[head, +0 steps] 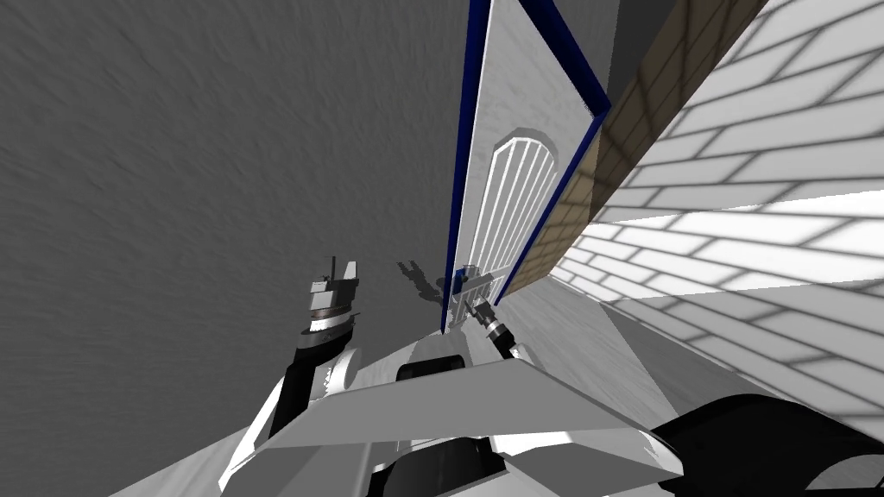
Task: Pull the door open
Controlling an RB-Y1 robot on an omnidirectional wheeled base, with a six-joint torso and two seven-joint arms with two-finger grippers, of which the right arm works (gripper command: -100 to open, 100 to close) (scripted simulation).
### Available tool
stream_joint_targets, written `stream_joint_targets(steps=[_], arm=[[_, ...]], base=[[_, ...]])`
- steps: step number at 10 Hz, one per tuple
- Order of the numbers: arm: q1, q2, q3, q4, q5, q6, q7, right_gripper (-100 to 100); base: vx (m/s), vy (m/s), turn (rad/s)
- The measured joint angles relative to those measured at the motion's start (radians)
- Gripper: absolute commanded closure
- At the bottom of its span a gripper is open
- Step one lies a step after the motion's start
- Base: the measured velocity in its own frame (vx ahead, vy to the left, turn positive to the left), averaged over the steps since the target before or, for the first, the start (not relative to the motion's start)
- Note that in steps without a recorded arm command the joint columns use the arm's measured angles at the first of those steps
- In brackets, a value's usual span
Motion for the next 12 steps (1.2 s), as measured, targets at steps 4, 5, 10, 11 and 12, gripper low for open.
stream_joint_targets(steps=[4, 5, 10, 11, 12], arm=[[-0.080, -0.064, -0.090, 0.104, -0.058, -0.017, -0.009, -100], [-0.102, -0.074, -0.111, 0.130, -0.070, -0.016, -0.011, -100], [-0.131, -0.105, -0.165, 0.172, -0.105, -0.024, -0.021, 100], [-0.132, -0.106, -0.166, 0.170, -0.105, -0.023, -0.020, 100], [-0.132, -0.106, -0.166, 0.171, -0.104, -0.023, -0.020, 100]], base=[[0.120, 0.080, 0.157], [0.148, 0.038, 0.140], [0.068, 0.003, 0.044], [-0.015, -0.006, 0.015], [-0.010, -0.002, 0.002]])
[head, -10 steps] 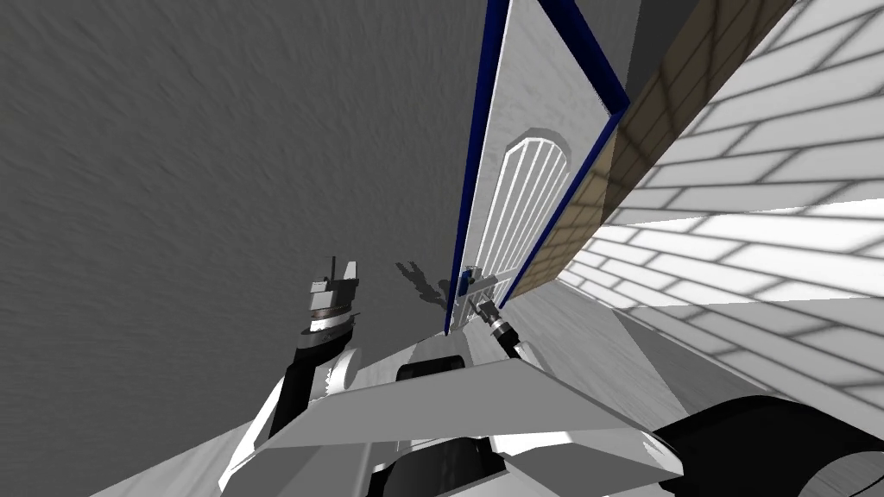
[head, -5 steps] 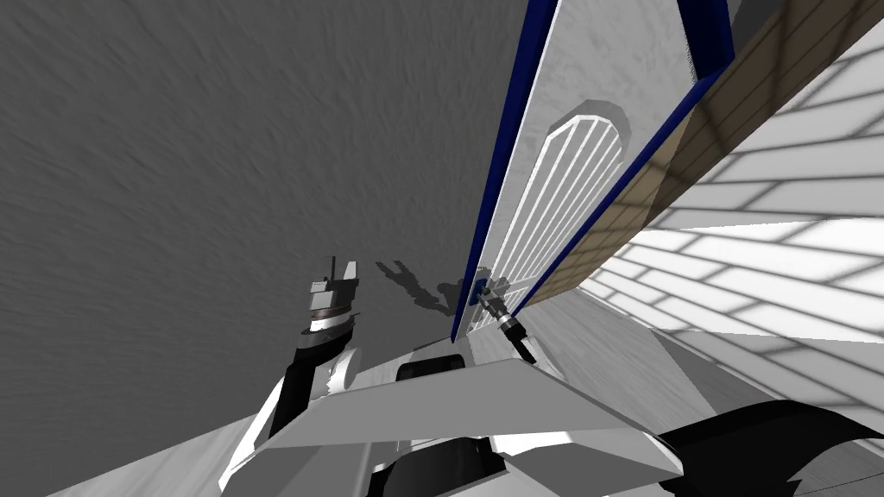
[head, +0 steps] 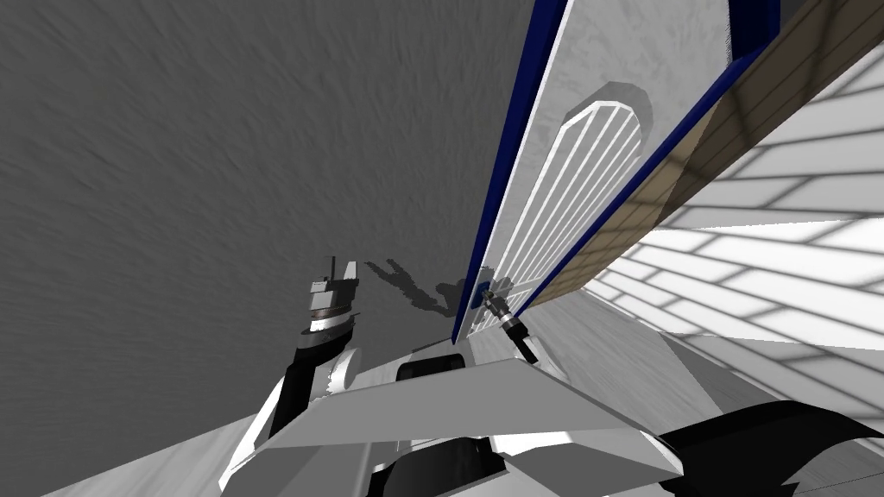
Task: Pull the door open
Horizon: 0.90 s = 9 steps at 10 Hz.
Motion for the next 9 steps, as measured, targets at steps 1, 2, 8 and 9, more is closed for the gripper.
stream_joint_targets(steps=[1, 2, 8, 9], arm=[[0.000, 0.000, 0.000, 0.001, 0.000, 0.000, 0.000, 100], [0.001, 0.000, 0.000, 0.001, 0.000, 0.000, 0.000, 100], [-0.004, -0.006, 0.018, 0.003, -0.086, 0.018, -0.067, 100], [-0.006, -0.007, 0.022, 0.008, -0.108, 0.022, -0.084, 100]], base=[[-0.005, 0.000, -0.004], [0.000, 0.000, 0.000], [-0.062, -0.034, 0.085], [-0.072, -0.044, 0.123]])
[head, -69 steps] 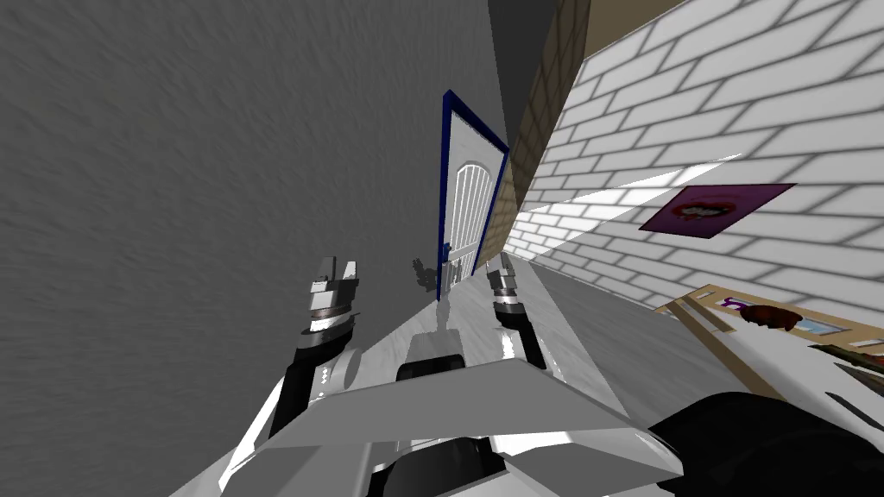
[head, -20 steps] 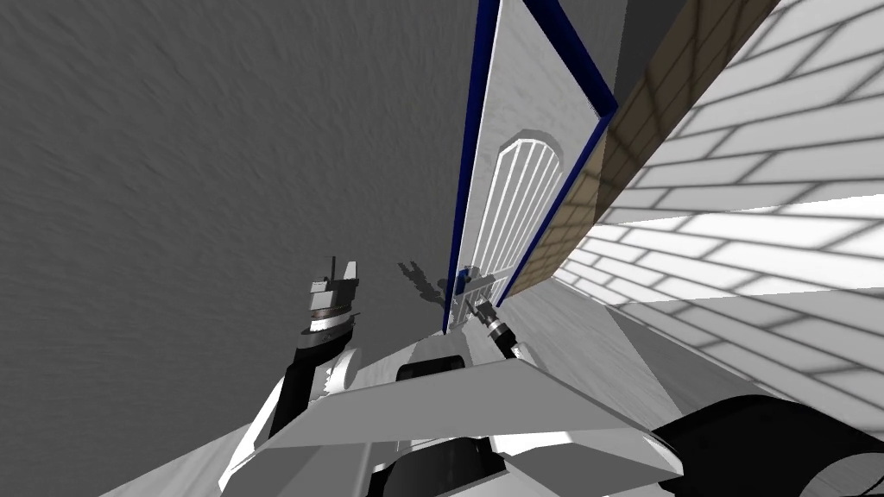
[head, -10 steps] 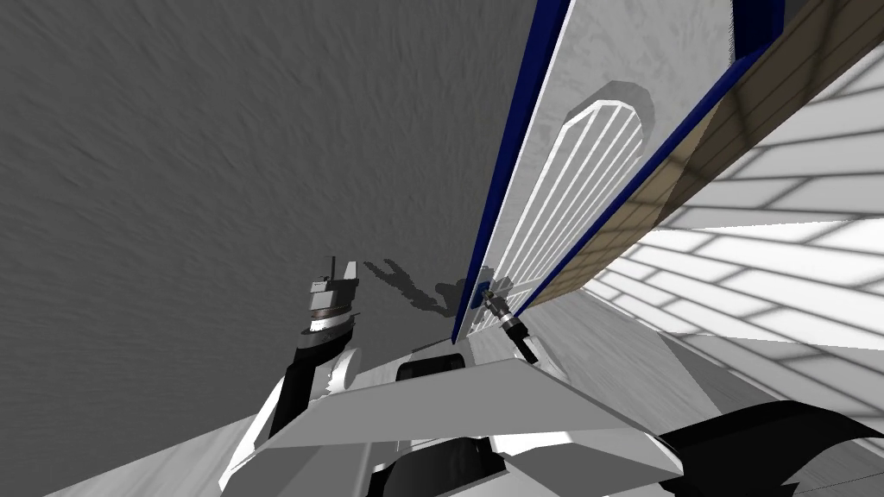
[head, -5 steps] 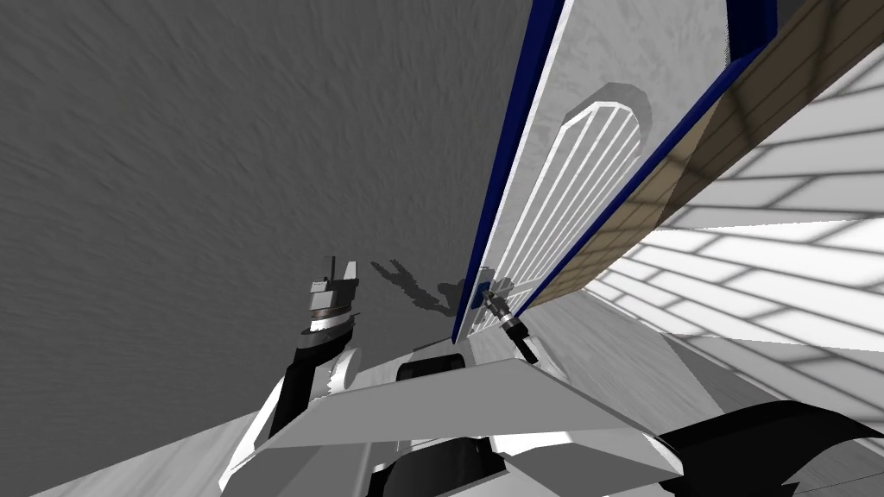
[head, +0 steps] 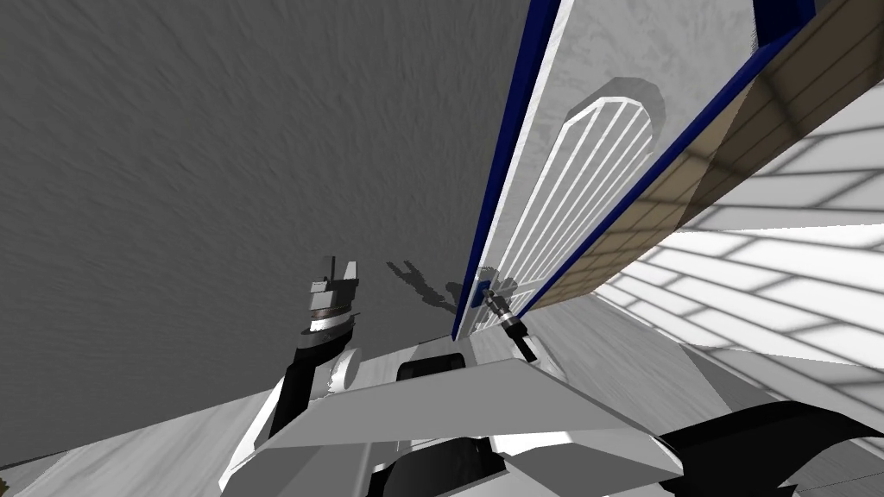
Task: Pull the door open
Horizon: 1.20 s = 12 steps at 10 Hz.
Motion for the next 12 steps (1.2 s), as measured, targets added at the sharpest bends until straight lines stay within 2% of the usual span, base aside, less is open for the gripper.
stream_joint_targets(steps=[12], arm=[[-0.004, -0.015, 0.068, -0.002, -0.312, 0.059, -0.252, 100]], base=[[-0.078, -0.046, 0.107]])
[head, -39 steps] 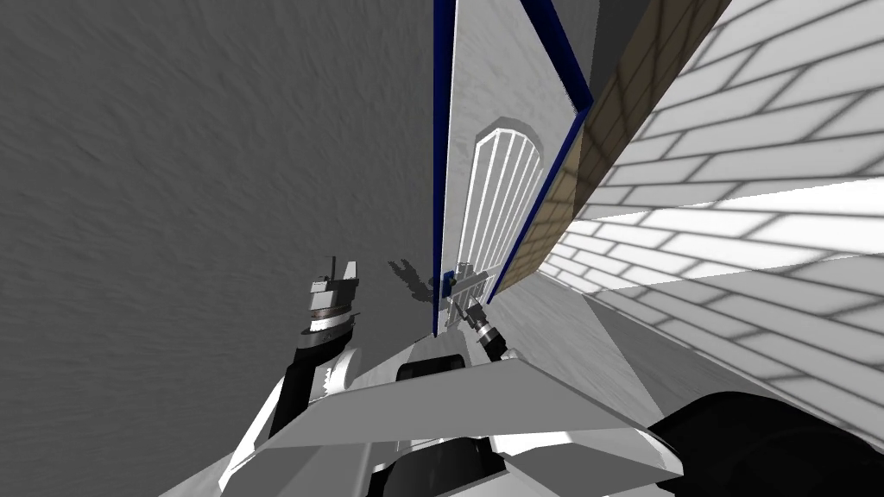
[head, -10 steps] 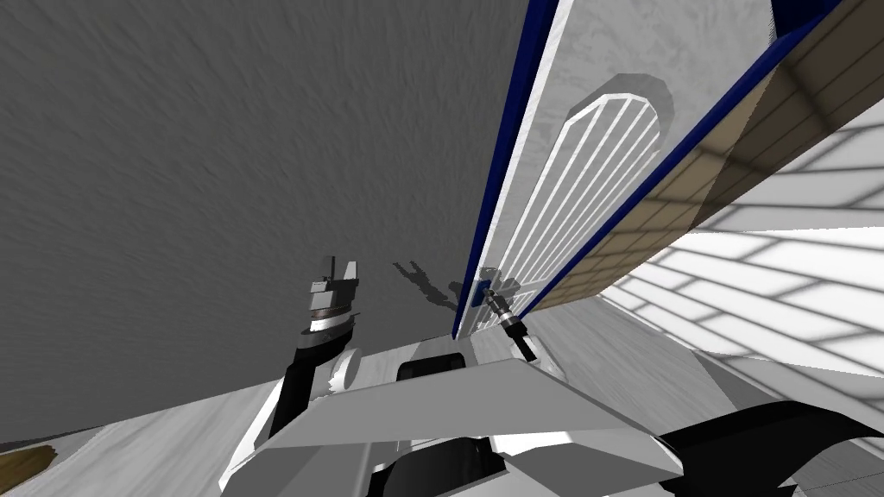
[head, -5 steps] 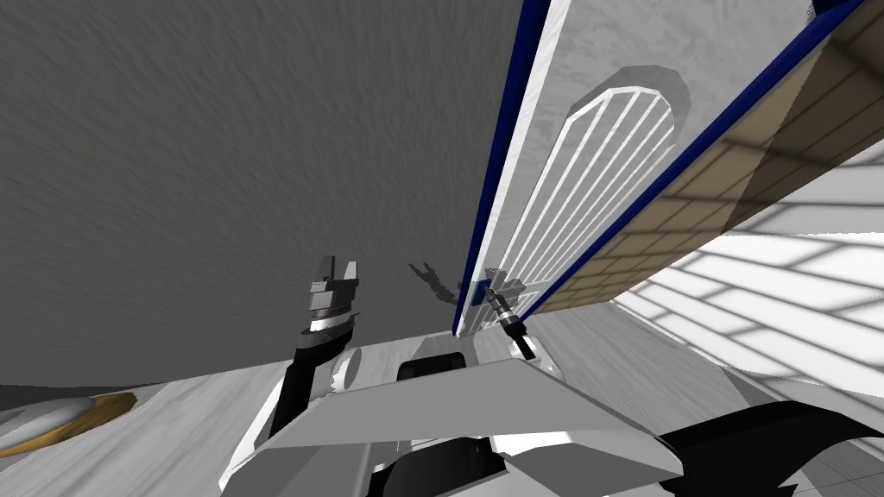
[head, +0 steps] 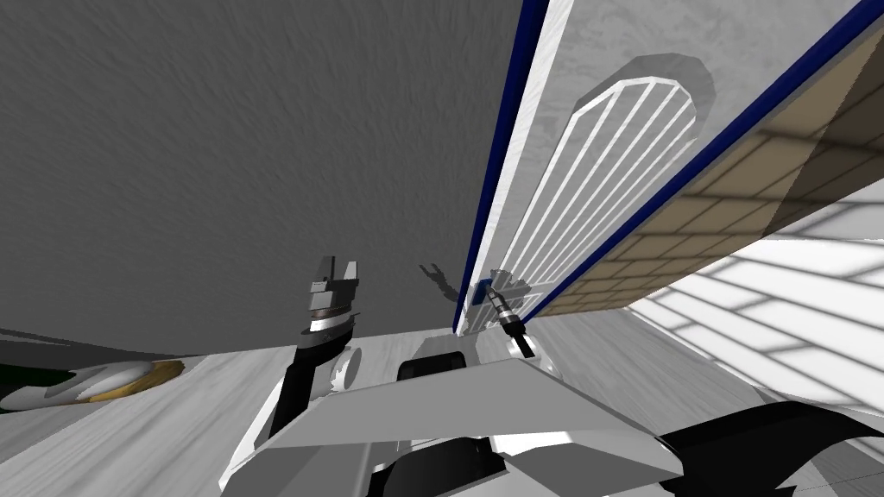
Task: Pull the door open
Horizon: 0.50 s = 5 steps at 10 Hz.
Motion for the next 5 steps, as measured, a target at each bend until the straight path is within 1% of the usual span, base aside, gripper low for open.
stream_joint_targets(steps=[1, 2, 3, 4, 5], arm=[[-0.003, -0.001, 0.005, 0.002, -0.019, 0.002, -0.015, 100], [-0.002, -0.002, 0.012, 0.000, -0.046, 0.008, -0.035, 100], [-0.002, -0.004, 0.018, 0.000, -0.077, 0.012, -0.062, 100], [-0.006, -0.007, 0.023, 0.002, -0.098, 0.018, -0.080, 100], [-0.004, -0.009, 0.029, -0.002, -0.127, 0.024, -0.102, 100]], base=[[-0.065, -0.048, 0.093], [-0.090, -0.061, 0.151], [-0.075, -0.040, 0.089], [-0.059, -0.027, 0.111], [-0.079, -0.059, 0.174]])
